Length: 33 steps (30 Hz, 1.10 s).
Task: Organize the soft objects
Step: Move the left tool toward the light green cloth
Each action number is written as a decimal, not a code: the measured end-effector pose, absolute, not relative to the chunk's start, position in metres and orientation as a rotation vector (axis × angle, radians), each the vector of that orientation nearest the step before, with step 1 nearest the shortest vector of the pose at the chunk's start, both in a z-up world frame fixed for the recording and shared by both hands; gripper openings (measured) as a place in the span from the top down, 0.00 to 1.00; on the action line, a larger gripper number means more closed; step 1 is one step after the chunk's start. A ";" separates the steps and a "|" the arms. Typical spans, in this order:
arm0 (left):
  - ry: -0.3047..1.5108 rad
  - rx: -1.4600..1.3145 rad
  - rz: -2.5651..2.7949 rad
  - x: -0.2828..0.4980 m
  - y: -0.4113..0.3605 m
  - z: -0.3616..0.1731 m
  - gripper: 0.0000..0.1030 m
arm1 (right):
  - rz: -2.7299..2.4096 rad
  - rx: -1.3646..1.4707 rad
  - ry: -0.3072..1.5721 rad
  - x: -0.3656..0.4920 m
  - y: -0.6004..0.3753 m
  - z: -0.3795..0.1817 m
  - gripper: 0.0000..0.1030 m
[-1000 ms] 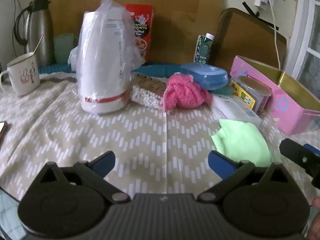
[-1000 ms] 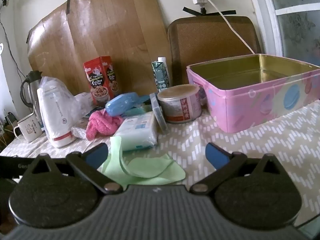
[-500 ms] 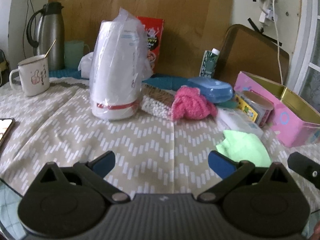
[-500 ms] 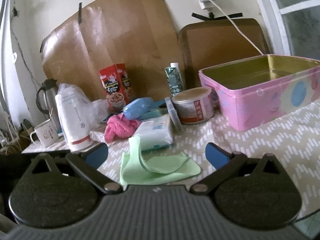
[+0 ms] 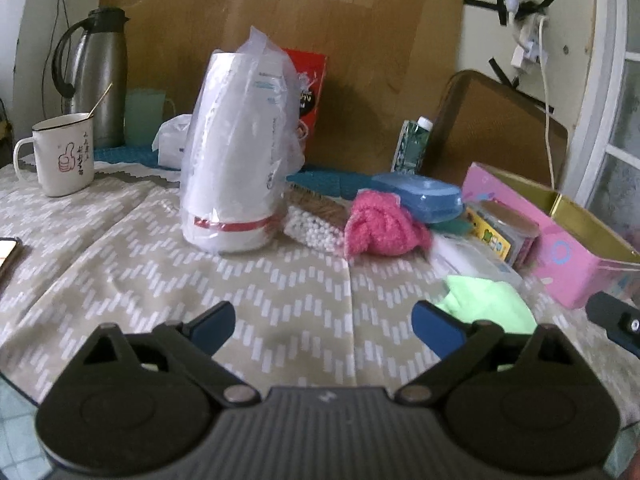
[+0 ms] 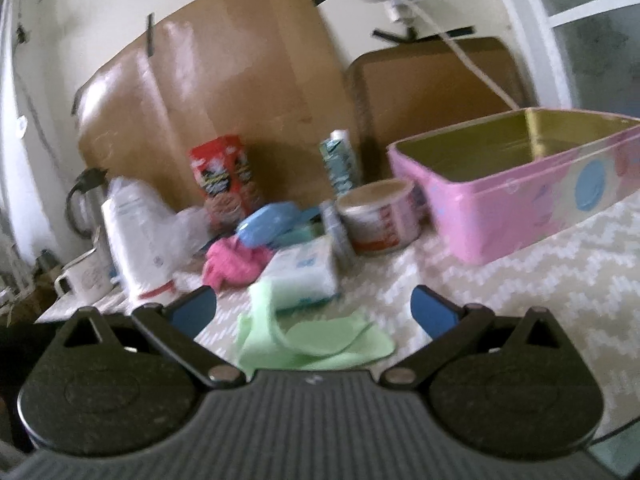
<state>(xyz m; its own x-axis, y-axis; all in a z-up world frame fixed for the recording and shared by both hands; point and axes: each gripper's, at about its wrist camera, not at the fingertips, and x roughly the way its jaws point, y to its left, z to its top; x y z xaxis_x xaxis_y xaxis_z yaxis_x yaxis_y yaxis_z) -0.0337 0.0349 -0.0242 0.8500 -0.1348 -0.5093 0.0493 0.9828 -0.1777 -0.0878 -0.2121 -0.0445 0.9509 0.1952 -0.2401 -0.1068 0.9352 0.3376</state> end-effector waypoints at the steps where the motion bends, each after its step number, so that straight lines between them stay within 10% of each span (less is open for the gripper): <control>1: 0.545 -0.146 -0.084 -0.033 0.034 -0.025 0.04 | 0.143 0.338 0.275 -0.087 -0.215 -0.045 0.00; 33: 0.618 -0.154 -0.133 -0.024 0.039 -0.029 0.04 | 0.182 0.246 0.283 -0.082 -0.203 -0.044 0.36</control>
<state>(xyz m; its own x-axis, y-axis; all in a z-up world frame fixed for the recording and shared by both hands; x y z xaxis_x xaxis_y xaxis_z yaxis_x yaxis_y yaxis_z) -0.0244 0.0392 -0.0288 0.8073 -0.1693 -0.5653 0.0777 0.9801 -0.1825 -0.0824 -0.2031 -0.0439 0.9441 0.2111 -0.2533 -0.1425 0.9539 0.2641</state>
